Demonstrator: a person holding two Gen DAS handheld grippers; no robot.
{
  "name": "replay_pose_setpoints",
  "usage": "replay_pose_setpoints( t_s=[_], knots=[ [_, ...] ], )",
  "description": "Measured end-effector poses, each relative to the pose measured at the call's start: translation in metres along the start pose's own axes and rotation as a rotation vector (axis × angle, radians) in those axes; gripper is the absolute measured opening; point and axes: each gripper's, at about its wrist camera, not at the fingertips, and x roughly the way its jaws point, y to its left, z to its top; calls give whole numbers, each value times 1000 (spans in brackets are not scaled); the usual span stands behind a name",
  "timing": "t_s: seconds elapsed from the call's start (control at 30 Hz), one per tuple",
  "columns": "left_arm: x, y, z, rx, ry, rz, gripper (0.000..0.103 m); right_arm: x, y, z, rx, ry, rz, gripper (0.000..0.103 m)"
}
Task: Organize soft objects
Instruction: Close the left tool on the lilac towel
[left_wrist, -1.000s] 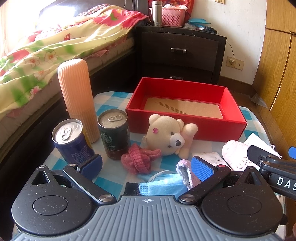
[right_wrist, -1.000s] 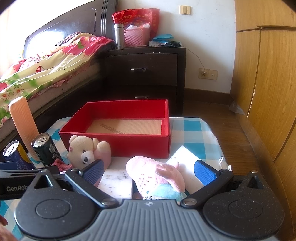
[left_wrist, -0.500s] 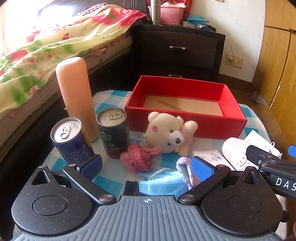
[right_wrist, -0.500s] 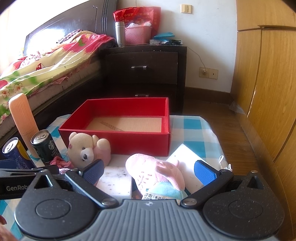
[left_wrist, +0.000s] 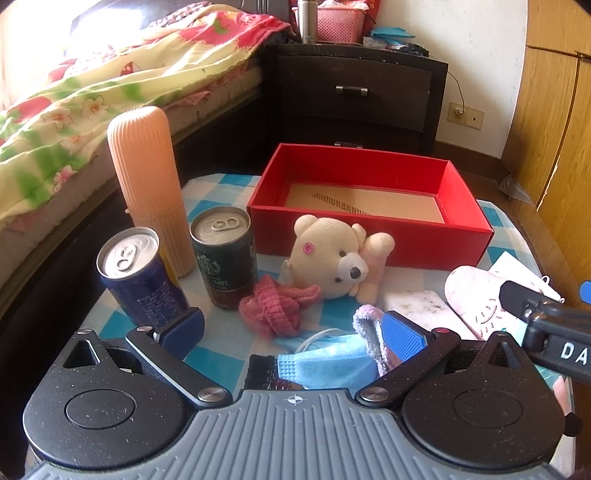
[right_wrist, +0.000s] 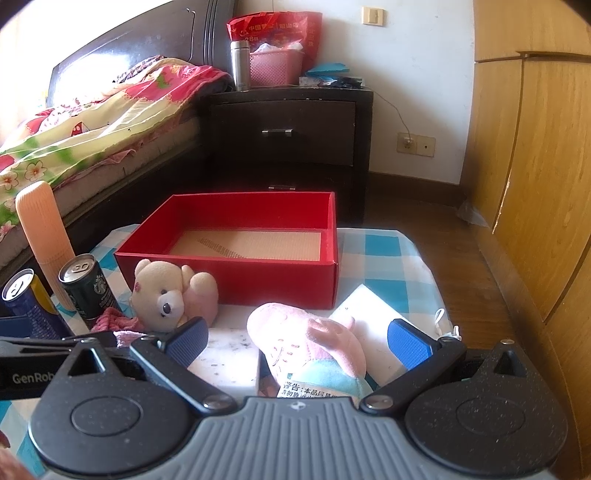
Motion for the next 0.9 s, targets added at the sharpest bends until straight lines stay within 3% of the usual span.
replay_pose_setpoints(
  t_s=[0.3, 0.4, 0.57, 0.67, 0.73, 0.87, 0.9],
  knots=[
    [5, -15, -14, 48, 37, -61, 96, -1, -16, -1, 25, 3, -22, 85],
    [8, -22, -18, 56, 60, -113, 94, -2, -18, -1, 28, 4, -22, 85],
    [19, -36, -22, 66, 112, -199, 79, -3, -20, -1, 30, 8, -17, 85],
    [29, -37, -22, 45, 145, -216, 63, -5, -24, -1, 32, 6, -16, 85],
    [34, -34, -21, 4, 167, -239, 46, -6, -27, -1, 39, 9, -11, 84],
    [39, -33, -21, -32, 199, -262, 27, -6, -31, -2, 37, 17, -8, 84],
    [39, -34, -21, -24, 202, -257, 16, -5, -32, -2, 35, 20, -9, 84]
  ],
)
